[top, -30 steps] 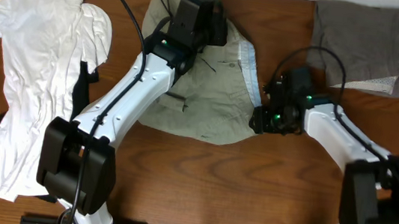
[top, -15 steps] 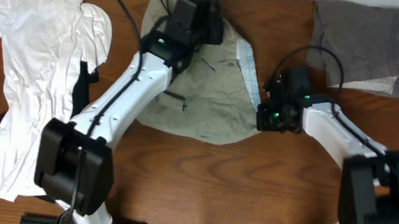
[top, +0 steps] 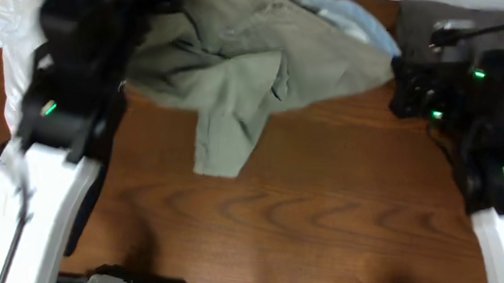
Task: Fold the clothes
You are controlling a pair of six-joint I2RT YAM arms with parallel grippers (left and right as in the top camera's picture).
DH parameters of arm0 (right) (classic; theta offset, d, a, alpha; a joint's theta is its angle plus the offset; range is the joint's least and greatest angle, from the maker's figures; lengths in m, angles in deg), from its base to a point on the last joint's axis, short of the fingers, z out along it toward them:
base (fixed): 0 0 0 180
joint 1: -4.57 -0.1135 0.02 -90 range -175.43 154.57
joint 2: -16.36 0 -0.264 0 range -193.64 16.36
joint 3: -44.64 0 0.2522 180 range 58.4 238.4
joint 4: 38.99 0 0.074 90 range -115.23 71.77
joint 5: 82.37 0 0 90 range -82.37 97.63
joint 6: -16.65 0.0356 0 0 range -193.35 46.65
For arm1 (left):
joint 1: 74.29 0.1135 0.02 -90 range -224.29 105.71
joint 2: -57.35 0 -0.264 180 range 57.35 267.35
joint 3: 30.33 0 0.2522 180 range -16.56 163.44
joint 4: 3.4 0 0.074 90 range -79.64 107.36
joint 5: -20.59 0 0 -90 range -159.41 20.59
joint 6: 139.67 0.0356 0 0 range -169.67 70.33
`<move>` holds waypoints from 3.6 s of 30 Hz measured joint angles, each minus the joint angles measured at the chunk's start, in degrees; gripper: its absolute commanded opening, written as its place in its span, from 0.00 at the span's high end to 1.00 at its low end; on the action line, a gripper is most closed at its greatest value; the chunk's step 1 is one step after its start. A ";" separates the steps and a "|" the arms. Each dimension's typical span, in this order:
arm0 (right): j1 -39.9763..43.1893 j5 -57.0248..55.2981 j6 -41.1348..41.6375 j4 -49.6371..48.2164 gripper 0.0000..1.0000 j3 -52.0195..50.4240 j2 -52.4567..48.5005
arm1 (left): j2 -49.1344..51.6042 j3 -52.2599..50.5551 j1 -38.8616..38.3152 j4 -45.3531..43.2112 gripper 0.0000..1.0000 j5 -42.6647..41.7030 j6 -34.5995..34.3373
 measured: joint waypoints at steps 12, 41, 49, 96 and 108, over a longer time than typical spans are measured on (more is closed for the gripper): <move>-0.02 -0.24 -3.48 14.10 0.99 15.67 5.84 | -16.48 0.00 1.33 6.56 0.94 -1.68 -0.04; 0.02 -13.79 -7.63 39.80 0.99 39.71 -9.90 | -0.76 0.02 2.14 19.80 0.94 -6.36 -7.17; 0.11 -10.36 -7.87 33.51 0.92 39.56 -27.74 | 13.25 0.02 2.21 17.90 0.94 -5.75 -7.96; -23.39 -12.26 20.65 -1.51 0.67 39.45 -72.11 | 21.20 0.02 2.25 15.17 0.94 -4.68 -7.98; -23.93 -12.90 22.80 -1.38 0.99 39.56 -73.42 | 21.20 0.02 2.25 15.98 0.94 -4.68 -7.98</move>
